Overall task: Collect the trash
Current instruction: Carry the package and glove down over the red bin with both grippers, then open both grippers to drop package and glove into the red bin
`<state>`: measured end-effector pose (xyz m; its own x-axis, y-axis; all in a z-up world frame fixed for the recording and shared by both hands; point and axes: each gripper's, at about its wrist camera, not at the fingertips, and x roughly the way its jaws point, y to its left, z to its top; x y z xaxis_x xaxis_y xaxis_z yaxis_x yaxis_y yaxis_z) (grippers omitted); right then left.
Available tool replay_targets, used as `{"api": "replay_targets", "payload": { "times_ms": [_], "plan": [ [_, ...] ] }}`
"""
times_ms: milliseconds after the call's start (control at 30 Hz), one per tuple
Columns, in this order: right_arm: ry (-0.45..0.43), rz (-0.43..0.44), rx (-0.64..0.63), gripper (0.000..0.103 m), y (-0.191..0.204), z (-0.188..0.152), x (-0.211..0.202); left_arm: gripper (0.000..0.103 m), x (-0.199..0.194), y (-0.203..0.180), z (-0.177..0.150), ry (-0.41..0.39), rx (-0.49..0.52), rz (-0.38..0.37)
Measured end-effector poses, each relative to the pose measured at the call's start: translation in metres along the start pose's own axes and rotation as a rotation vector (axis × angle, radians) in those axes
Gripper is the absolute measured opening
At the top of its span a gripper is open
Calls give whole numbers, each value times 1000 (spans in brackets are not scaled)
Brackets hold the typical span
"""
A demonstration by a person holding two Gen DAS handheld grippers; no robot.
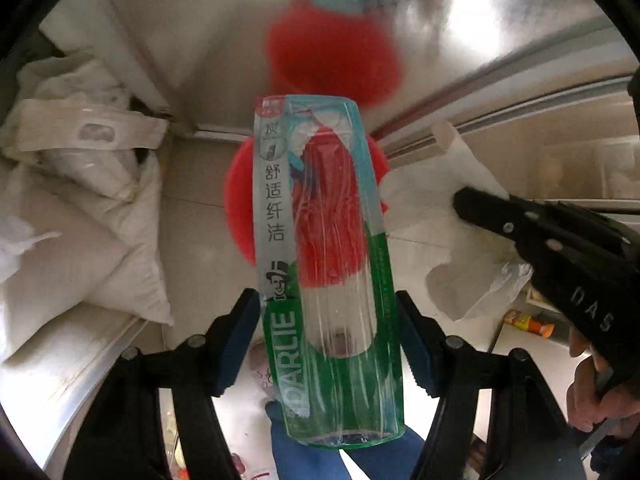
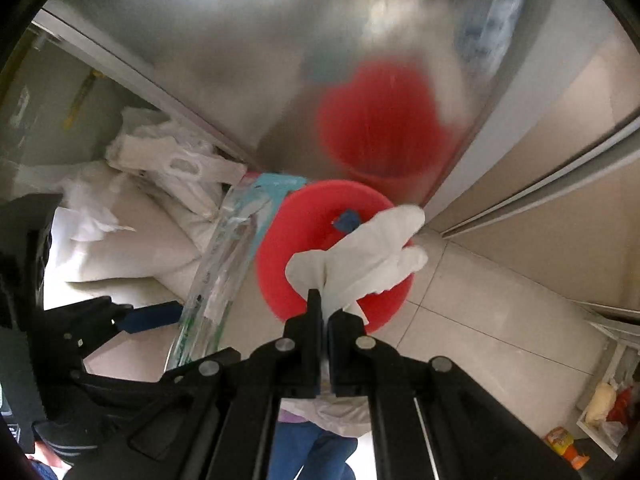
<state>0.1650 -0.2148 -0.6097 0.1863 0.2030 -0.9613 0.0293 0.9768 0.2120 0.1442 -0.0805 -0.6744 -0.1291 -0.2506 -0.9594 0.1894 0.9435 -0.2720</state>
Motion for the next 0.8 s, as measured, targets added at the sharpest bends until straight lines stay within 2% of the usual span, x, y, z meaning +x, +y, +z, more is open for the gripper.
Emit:
{"api": "replay_targets", "payload": {
  "times_ms": [167,300,533,600,667,767,800],
  "plan": [
    [51,5,12,2,-5,-6,42,66,43,0,11,40,13,7],
    [52,12,26,2,-12,-7,58,66,52,0,14,36,40,17],
    [57,14,7,3,-24,-8,49,68,52,2,17,35,28,5],
    [51,0,-9,3,-25,-9,48,75,50,2,17,28,49,3],
    [51,-19,-25,8,-26,-10,48,84,46,2,16,14,68,15],
    [40,-62,-54,27,-24,-13,41,85,37,1,13,9,68,35],
    [34,-82,-56,37,-24,-15,36,85,31,0,11,5,68,38]
  ]
}}
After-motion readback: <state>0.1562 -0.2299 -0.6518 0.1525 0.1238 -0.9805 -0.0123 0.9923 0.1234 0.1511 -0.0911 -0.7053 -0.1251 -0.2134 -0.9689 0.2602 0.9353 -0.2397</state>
